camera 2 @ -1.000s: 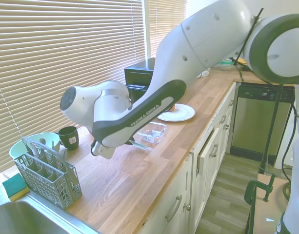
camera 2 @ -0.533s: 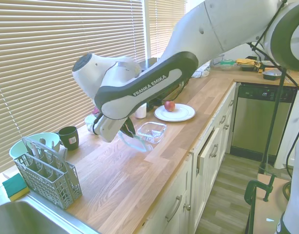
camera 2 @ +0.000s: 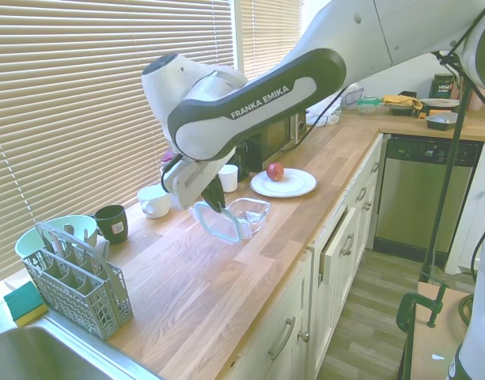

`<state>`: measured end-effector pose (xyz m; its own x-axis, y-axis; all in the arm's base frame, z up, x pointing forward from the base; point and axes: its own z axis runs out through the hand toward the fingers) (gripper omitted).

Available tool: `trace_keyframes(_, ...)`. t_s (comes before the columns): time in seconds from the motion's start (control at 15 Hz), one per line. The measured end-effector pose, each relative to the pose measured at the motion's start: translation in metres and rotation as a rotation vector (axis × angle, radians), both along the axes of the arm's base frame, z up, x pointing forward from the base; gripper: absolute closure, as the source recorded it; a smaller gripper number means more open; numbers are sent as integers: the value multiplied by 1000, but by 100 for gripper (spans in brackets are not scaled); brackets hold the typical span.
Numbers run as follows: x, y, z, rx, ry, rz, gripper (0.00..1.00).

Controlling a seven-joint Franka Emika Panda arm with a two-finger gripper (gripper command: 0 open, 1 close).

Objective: Cover the lid of the food container

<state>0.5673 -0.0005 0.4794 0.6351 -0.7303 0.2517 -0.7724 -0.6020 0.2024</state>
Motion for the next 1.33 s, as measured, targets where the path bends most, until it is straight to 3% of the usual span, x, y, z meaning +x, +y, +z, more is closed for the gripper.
trace_keyframes(0.67, -17, -54, 31, 113, -27, 14, 100)
trace_keyframes(1.33, -30, -120, 27, 123, -46, 119, 100)
